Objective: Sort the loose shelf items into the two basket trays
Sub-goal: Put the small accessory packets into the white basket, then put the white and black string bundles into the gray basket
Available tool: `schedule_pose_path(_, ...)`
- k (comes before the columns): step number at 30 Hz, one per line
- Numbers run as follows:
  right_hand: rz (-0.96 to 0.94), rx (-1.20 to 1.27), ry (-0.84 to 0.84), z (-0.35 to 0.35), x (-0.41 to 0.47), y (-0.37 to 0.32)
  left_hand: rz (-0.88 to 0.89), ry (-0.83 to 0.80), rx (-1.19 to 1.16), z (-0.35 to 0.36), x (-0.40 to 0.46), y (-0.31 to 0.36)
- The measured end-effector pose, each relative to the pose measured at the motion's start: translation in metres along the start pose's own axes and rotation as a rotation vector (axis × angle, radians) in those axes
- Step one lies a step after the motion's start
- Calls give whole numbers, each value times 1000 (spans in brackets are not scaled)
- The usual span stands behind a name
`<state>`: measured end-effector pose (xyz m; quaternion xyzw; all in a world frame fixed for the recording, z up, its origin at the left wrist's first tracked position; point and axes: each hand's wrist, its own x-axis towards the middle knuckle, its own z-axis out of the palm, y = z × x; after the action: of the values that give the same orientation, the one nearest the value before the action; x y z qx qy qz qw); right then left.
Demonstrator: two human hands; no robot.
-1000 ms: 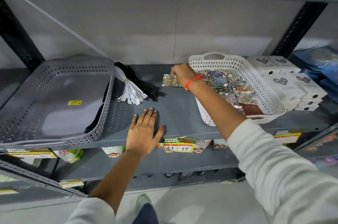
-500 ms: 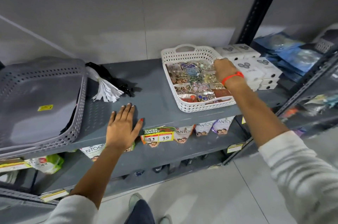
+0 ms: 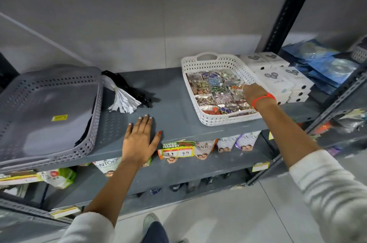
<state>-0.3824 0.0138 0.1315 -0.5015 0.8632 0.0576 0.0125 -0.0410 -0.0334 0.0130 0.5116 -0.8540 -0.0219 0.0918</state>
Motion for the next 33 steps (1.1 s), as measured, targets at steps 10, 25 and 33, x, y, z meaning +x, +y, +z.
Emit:
schedule_pose_path(10, -456, 533, 238, 7, -57, -150, -465, 369, -802, -34, 13, -1)
schedule_pose_path(25, -333, 312, 99, 93, -61, -199, -592, -6, -358, -58, 134, -60)
schedule_pose_path(33, -321, 321, 115, 94, -63, -200, -638, -35, -360, -54, 149, -66)
